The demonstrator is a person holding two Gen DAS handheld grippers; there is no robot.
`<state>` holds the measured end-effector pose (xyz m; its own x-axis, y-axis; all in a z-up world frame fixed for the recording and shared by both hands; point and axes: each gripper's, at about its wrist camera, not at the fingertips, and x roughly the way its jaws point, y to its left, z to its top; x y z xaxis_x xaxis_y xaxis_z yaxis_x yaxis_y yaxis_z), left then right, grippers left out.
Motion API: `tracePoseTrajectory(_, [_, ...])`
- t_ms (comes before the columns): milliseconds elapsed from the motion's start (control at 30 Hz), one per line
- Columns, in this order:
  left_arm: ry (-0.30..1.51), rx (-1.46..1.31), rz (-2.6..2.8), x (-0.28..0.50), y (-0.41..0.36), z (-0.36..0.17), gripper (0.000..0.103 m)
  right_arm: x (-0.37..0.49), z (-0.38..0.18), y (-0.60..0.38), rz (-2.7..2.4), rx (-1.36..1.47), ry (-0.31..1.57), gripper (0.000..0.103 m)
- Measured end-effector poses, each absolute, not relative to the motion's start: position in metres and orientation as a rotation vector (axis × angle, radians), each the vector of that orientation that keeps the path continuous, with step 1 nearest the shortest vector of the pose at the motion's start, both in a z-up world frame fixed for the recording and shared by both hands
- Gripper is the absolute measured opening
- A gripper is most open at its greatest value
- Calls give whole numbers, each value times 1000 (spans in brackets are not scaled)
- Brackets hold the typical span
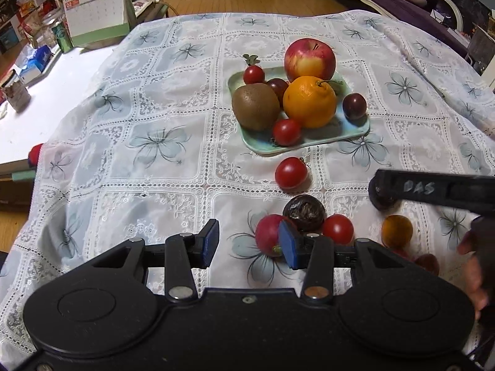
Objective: Organize fruits
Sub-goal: 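Grasp a dark purple plum with the left tool while the right tool grasps another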
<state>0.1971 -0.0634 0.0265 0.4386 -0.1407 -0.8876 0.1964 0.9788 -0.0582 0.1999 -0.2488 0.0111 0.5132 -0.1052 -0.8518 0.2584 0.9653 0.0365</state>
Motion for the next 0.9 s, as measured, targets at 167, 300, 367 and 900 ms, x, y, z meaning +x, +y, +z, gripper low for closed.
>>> tracePoseTrajectory(167, [1114, 52, -206, 202, -65, 20, 52, 212, -10, -244, -209, 118, 1079, 88])
tracePoseTrajectory(300, [1107, 69, -233, 205, -72, 18, 52, 216, -23, -246, -190, 116, 1112, 71])
tracePoseTrajectory(367, [1093, 91, -245, 206, -80, 18, 52, 215, -25, -250, -153, 129, 1126, 43])
tracePoseTrajectory(900, [1164, 159, -294, 231, -131, -16, 52, 186, -15, -294, -185, 272, 1040, 44])
